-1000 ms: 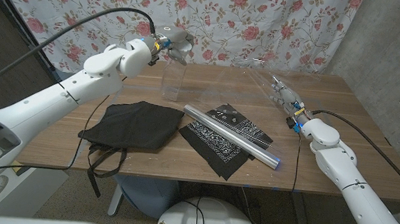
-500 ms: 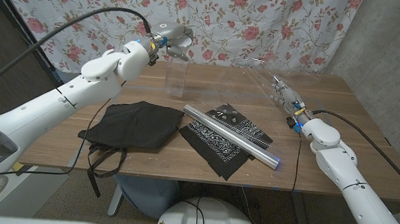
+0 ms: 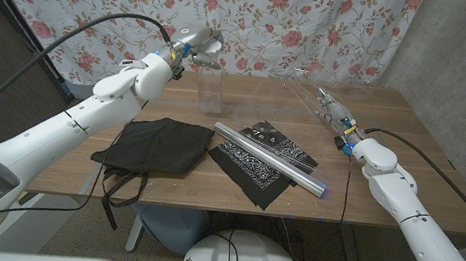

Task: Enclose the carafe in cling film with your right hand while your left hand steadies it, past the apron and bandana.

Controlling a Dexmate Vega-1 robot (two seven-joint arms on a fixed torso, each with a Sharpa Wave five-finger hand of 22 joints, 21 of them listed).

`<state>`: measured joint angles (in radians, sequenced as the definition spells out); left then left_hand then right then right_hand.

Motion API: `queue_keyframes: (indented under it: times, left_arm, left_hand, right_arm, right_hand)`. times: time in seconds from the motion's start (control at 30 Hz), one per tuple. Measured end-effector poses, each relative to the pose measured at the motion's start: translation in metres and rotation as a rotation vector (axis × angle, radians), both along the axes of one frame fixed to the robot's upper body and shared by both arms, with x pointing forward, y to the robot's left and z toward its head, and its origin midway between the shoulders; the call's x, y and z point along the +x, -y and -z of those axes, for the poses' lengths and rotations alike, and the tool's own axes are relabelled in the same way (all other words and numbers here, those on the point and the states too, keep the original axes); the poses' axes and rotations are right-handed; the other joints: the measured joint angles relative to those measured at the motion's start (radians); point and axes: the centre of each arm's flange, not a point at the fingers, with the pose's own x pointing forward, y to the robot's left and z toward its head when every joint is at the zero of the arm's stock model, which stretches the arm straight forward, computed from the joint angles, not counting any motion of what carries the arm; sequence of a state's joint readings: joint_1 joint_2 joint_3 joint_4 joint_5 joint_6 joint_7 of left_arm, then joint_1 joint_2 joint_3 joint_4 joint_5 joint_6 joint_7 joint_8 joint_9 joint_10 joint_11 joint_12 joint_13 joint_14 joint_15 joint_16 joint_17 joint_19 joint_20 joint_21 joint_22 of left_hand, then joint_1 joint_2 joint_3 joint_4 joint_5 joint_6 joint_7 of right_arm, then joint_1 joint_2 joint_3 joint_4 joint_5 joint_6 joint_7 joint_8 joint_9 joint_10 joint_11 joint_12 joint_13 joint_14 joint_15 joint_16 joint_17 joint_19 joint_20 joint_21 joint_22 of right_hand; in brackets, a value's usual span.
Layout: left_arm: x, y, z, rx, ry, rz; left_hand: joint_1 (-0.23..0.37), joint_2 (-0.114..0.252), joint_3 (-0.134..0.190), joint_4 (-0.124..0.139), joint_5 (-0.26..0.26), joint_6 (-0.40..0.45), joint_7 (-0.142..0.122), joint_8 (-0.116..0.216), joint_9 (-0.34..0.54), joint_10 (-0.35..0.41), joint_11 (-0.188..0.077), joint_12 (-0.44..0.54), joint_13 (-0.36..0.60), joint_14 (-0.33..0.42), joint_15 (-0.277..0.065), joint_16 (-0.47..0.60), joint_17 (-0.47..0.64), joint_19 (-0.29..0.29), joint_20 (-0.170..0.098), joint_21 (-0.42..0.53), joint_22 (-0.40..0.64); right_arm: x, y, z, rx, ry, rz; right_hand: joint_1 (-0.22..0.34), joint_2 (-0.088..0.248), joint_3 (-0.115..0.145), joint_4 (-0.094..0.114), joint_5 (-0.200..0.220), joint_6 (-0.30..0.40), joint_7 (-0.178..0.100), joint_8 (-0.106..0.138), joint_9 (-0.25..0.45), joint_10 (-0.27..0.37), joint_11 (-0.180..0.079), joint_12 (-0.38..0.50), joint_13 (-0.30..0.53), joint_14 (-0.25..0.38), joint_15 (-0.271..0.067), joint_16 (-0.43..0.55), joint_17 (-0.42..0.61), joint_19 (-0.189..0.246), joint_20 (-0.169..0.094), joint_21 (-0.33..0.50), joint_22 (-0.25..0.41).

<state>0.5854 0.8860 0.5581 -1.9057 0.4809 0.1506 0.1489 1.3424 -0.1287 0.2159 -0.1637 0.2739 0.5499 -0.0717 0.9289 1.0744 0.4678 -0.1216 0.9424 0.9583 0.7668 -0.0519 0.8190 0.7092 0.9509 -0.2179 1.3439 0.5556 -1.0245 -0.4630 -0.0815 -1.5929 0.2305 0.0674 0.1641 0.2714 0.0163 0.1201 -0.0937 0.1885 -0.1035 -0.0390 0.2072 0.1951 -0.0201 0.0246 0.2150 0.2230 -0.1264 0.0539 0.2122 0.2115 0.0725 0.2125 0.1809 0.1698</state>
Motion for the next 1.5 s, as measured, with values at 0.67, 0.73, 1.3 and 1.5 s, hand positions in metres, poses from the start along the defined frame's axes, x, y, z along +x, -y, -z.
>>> queue_keyframes:
  times: [0.67, 0.73, 1.3, 1.5]
  left_arm:
    - [-0.008, -0.007, 0.010, -0.140, 0.035, 0.118]
    - [-0.009, -0.008, 0.010, -0.153, 0.036, 0.124]
    - [-0.027, -0.009, 0.021, -0.255, 0.070, 0.191]
    - [-0.031, -0.010, 0.028, -0.293, 0.071, 0.210]
  left_hand:
    - [0.004, -0.004, 0.000, 0.000, 0.015, 0.008, 0.000, 0.014, -0.012, -0.002, -0.006, 0.023, -0.003, 0.000, 0.000, 0.005, 0.000, 0.002, 0.002, 0.008, 0.013]
    - [0.004, -0.004, 0.000, 0.000, 0.015, 0.008, 0.000, 0.015, -0.009, -0.002, -0.006, 0.023, -0.002, 0.000, 0.000, 0.005, 0.000, 0.002, 0.002, 0.008, 0.016]
    - [0.004, -0.004, 0.000, 0.000, 0.015, 0.008, 0.000, 0.022, -0.006, -0.011, -0.014, 0.034, -0.004, 0.000, 0.000, 0.005, 0.000, 0.001, 0.001, 0.008, 0.015]
    - [0.004, -0.004, 0.000, 0.000, 0.015, 0.007, 0.000, 0.028, -0.006, -0.011, -0.014, 0.039, -0.004, 0.000, 0.000, 0.005, 0.000, 0.001, 0.001, 0.008, 0.009]
  right_arm:
    - [-0.001, 0.000, -0.005, -0.014, 0.000, 0.011]
    - [-0.001, 0.000, -0.005, -0.014, 0.001, 0.011]
    - [-0.006, 0.004, -0.005, -0.031, 0.016, 0.000]
    - [-0.011, 0.003, -0.005, -0.040, 0.020, -0.006]
  right_hand:
    - [0.011, 0.011, 0.004, -0.004, 0.000, 0.007, -0.007, 0.000, 0.000, 0.000, 0.000, 0.000, 0.000, 0.000, 0.000, 0.000, 0.000, 0.000, 0.000, 0.000, 0.000]
    - [0.011, 0.011, 0.004, -0.004, 0.000, 0.007, -0.007, 0.000, 0.000, 0.000, 0.000, 0.000, 0.000, 0.000, 0.000, 0.000, 0.000, 0.000, 0.000, 0.000, 0.000]
    - [0.015, 0.015, 0.008, -0.008, 0.000, 0.007, -0.007, 0.000, 0.000, 0.000, 0.000, 0.000, 0.000, 0.000, 0.000, 0.000, 0.000, -0.011, 0.000, 0.000, 0.000]
    - [0.015, 0.014, 0.008, -0.008, -0.004, 0.007, -0.007, 0.000, 0.000, 0.000, 0.000, 0.000, 0.000, 0.000, 0.000, 0.000, 0.000, -0.013, 0.002, 0.000, 0.000]
